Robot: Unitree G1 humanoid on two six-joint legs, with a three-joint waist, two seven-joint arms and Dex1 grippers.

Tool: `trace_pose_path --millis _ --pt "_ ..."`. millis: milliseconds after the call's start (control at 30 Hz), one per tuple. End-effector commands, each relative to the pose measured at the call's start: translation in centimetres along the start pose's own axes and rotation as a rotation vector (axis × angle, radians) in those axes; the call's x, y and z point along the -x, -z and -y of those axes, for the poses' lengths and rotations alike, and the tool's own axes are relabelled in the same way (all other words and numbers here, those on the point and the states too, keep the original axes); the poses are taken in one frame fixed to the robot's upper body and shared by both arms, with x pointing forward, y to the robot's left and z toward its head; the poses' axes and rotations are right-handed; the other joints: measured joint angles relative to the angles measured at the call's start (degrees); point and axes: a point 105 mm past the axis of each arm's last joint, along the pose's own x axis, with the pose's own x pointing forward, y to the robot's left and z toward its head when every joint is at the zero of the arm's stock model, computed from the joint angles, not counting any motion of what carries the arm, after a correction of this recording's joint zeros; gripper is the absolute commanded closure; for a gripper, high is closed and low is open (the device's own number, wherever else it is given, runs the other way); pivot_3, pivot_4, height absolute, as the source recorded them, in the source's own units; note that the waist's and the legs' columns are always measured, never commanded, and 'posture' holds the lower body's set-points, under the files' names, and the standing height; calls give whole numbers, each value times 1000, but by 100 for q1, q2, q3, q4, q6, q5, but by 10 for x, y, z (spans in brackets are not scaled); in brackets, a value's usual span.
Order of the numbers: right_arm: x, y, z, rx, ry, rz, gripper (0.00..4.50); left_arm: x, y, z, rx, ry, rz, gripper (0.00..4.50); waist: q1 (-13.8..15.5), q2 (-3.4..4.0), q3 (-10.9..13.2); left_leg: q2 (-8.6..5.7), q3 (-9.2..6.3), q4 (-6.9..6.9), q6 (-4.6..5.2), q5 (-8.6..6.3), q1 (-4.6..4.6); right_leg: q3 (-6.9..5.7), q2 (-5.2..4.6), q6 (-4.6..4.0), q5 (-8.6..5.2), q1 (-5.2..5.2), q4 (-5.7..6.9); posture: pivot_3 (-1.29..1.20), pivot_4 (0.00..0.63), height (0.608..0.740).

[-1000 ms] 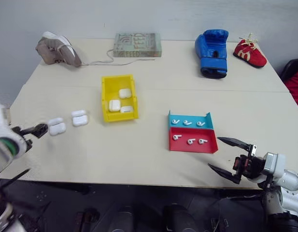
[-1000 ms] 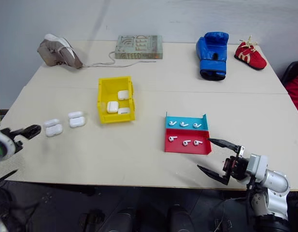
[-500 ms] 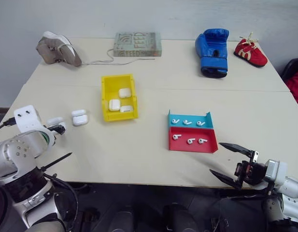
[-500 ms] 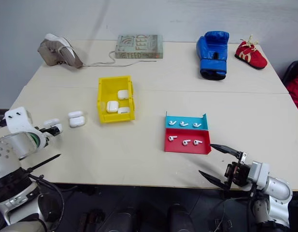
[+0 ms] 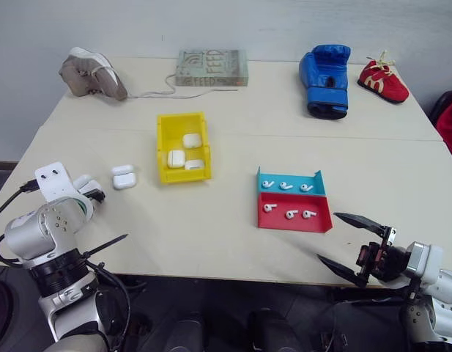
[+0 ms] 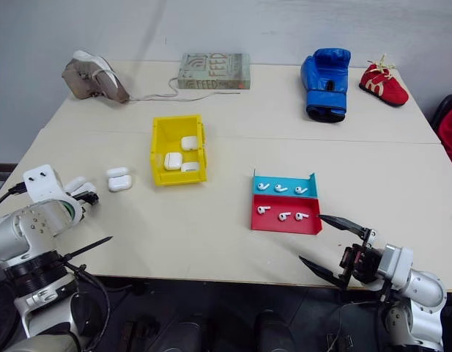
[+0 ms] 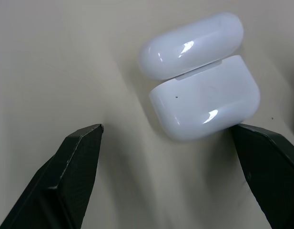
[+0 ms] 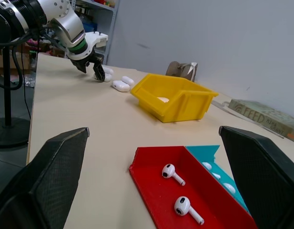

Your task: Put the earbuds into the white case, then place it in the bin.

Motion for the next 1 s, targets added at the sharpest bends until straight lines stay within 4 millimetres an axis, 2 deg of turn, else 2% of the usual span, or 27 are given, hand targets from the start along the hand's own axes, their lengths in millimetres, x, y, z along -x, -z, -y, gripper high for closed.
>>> trace_pose_path --millis 33,200,567,833,1000 --pt "2 -7 4 26 6 -7 0 5 -3 -1 46 -31 29 48 22 0 0 0 1 1 0 0 0 0 0 0 0 0 0 0 150 740" --pt "2 -7 4 17 3 -9 0 8 -2 1 108 -73 56 48 77 -1 0 0 1 1 0 0 -1 -1 0 0 0 -1 -1 0 150 740" --pt "-8 -6 4 -4 -17 8 0 3 -17 25 151 -66 101 48 81 -5 2 0 2 6 0 0 -5 -3 3 0 0 -2 0 0 150 740" --pt "-12 -7 4 -16 -8 10 0 2 -19 21 163 -121 120 48 84 -7 3 2 3 9 -1 0 -8 -2 4 0 0 -8 2 0 150 740" --pt "-13 -7 3 -20 -1 9 0 -4 -20 26 177 -108 116 48 85 -10 4 2 2 10 -1 -1 -10 -3 4 0 0 -8 1 0 150 740"
